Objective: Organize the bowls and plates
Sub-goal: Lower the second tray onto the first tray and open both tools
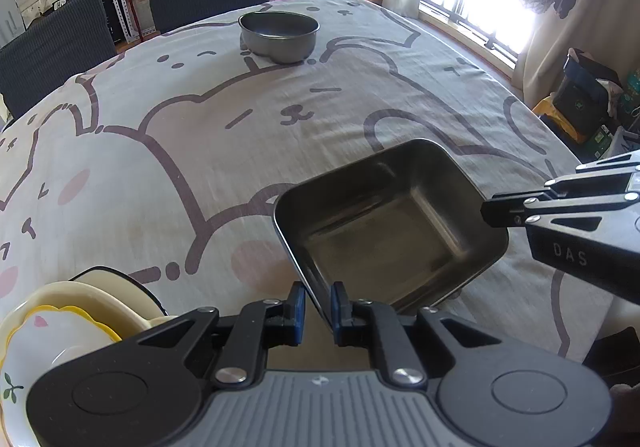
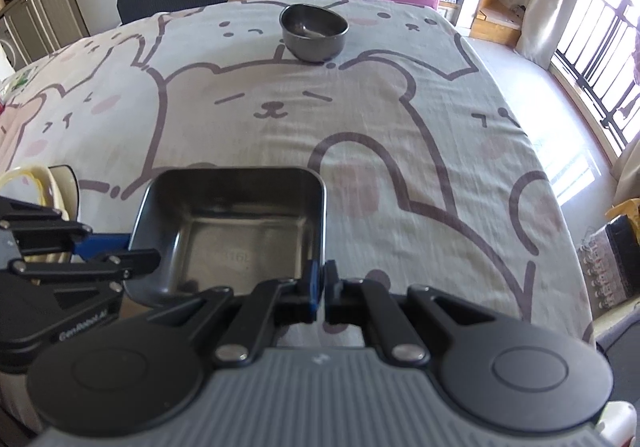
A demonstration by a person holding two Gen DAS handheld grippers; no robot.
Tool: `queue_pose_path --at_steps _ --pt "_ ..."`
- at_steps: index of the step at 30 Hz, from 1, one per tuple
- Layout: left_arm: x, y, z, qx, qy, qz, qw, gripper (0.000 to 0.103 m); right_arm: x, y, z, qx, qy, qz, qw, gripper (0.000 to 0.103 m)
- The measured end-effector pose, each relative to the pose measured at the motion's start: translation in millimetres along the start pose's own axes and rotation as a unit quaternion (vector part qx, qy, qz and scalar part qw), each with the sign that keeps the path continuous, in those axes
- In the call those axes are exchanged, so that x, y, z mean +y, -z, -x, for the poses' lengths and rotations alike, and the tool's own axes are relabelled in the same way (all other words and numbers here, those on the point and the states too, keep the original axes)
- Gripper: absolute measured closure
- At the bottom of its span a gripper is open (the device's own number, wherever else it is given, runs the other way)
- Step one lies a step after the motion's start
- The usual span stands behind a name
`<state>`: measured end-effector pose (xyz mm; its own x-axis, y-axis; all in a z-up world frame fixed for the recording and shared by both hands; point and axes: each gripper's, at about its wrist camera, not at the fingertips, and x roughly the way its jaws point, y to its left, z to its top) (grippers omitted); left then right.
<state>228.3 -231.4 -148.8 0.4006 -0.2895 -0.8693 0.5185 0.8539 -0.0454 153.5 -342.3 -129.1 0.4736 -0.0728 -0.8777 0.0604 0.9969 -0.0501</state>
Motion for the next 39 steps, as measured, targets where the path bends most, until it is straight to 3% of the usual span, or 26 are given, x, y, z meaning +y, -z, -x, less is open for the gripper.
queue_pose_path --at_steps 30,36,38,39 --pt "5 -1 2 0.005 0.024 -0.009 0.9997 0.086 -11 -2 -10 0.009 -0.022 -0.027 0.999 0.097" --pt "10 -8 17 -0.016 0.028 -0.005 0.9995 0.065 -10 0 0 -0.003 -0.037 -0.026 0.999 0.080" --pt "11 -10 22 -0.021 0.029 -0.006 0.9993 0.059 -12 0 6 -0.011 -0.043 -0.032 0.999 0.070" --pt "13 -11 25 -0.023 0.031 -0.005 0.9993 0.057 -12 0 9 -0.016 -0.044 -0.035 0.998 0.060"
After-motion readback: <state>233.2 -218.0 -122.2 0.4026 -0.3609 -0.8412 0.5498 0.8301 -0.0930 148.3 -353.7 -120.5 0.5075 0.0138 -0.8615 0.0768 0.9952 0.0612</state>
